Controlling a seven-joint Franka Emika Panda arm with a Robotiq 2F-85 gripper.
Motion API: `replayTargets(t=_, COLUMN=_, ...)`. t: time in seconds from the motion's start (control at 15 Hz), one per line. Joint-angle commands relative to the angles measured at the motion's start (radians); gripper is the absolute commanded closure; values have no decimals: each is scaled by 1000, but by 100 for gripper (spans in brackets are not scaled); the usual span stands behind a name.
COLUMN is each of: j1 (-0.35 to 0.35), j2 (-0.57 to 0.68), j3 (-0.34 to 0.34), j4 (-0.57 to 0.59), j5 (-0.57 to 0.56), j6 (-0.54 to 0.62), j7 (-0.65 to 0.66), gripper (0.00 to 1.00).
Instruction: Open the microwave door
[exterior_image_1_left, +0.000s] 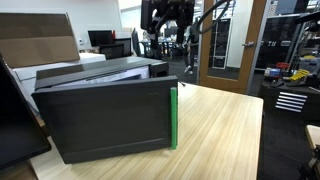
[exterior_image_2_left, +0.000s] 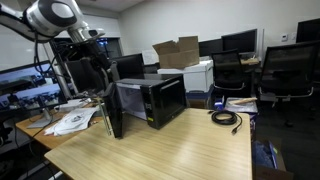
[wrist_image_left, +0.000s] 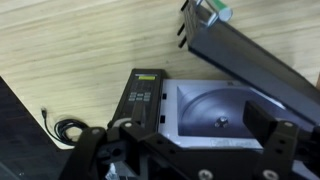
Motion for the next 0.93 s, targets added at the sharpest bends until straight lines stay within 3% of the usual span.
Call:
replayTargets(t=0.0, j1=-48, j2=134, j3=-29, j4=54, j5=-15, j6=186, j7=12, gripper=0)
replayTargets(t=0.2, j1=-52, j2=226, j3=-58, j4=81, j5=-18, j6=277, j7=9, gripper=0)
replayTargets(t=0.27, j1=-45, j2=248, j3=-65, j4=87, j5=-8, j6=281, j7=1, gripper=25)
replayTargets(t=0.33, j1=-35, j2=262, j3=-67, j4=80, j5=5, j6=289, j7=-14, gripper=27)
replayTargets(t=0.53, j1=-8, j2=287, j3=-55, j4=65, j5=44, j6=297, j7=-45, gripper=49)
replayTargets(t=0.67, j1=28, j2=279, j3=-29, j4=32, j5=85, j6=295, j7=-90, gripper=73)
replayTargets(t=0.87, j1=42, j2=255, j3=10, j4=12, j5=185, j6=235, j7=-190, gripper=94)
